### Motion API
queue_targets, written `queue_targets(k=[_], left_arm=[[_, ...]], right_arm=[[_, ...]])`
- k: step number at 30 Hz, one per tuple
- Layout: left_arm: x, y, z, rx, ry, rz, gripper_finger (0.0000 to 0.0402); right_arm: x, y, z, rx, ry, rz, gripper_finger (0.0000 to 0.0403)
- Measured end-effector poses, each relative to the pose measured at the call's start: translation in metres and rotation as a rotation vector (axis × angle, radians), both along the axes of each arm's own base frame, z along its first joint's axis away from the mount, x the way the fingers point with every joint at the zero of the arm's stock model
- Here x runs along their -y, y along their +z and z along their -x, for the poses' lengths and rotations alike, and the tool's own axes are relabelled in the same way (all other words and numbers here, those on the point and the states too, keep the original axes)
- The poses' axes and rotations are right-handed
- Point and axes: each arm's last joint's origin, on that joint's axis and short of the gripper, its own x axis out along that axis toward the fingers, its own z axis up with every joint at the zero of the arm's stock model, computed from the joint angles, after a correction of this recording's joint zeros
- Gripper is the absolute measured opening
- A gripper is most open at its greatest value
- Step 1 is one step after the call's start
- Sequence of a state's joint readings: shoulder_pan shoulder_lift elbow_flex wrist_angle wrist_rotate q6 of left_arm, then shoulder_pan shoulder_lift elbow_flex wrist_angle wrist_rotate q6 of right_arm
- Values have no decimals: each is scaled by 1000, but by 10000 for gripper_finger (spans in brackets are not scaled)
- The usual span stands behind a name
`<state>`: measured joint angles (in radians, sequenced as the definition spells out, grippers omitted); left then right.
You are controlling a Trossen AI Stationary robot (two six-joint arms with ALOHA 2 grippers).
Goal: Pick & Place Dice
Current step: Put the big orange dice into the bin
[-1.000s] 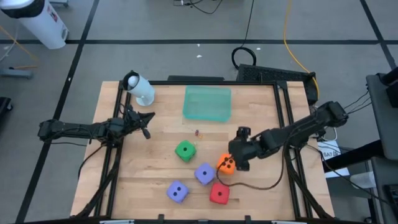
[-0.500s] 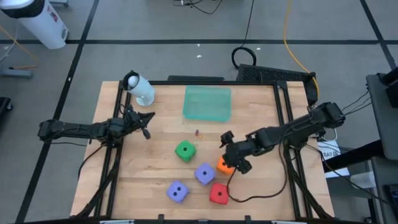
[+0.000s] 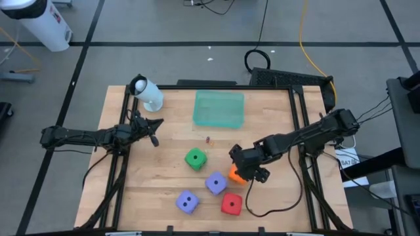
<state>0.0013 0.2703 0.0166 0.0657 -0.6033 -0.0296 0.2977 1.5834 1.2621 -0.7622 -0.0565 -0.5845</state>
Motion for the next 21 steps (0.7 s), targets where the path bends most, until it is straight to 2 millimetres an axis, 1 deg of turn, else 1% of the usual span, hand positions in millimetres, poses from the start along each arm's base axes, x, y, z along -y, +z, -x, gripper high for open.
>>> queue_targets(k=[6, 13, 17, 21], left_arm=[[0, 0, 0, -8, -2, -10, 26], [0, 0, 0, -12, -3, -16, 26], [0, 0, 0, -10, -3, -13, 26], [0, 0, 0, -11, -3, -14, 26]], right_arm=[[-2, -20, -9, -63, 33, 3, 396], [-6, -31, -17, -74, 33, -19, 396], [-3, -36, -23, -69, -13, -44, 396], [5, -42, -32, -86, -144, -121, 396]])
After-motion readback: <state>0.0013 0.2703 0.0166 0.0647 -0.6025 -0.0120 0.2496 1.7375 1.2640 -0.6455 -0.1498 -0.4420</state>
